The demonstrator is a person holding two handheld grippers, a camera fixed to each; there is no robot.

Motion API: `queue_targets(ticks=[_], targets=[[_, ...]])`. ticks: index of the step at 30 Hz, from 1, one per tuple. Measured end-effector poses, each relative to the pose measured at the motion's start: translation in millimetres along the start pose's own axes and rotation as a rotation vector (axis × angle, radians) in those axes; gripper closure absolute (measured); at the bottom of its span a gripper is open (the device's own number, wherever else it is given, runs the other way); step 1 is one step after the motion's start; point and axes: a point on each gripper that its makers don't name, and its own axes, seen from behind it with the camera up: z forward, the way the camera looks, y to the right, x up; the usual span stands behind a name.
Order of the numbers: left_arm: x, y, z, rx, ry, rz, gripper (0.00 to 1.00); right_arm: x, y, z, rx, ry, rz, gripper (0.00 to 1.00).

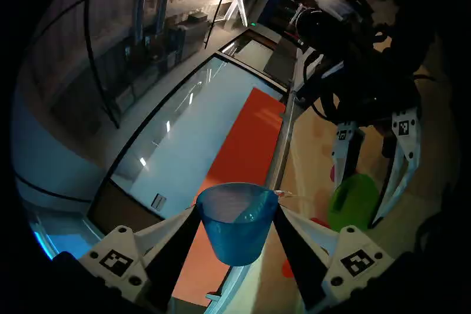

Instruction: Pour water

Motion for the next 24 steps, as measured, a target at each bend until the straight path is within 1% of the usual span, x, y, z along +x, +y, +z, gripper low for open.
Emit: queue_targets(ticks=[6,24], targets=[[1.9,-3.0,0.4,0.011,0.003,0.019,0.14,1.3,0.2,-0.9,-0.002,0.000,0.001,0.11],[6.2,-5.8,-1.6,0.021,0.010,0.069,0.14,3.9,2.0,-0.5,-0.006,0.003,-0.002,0.11]])
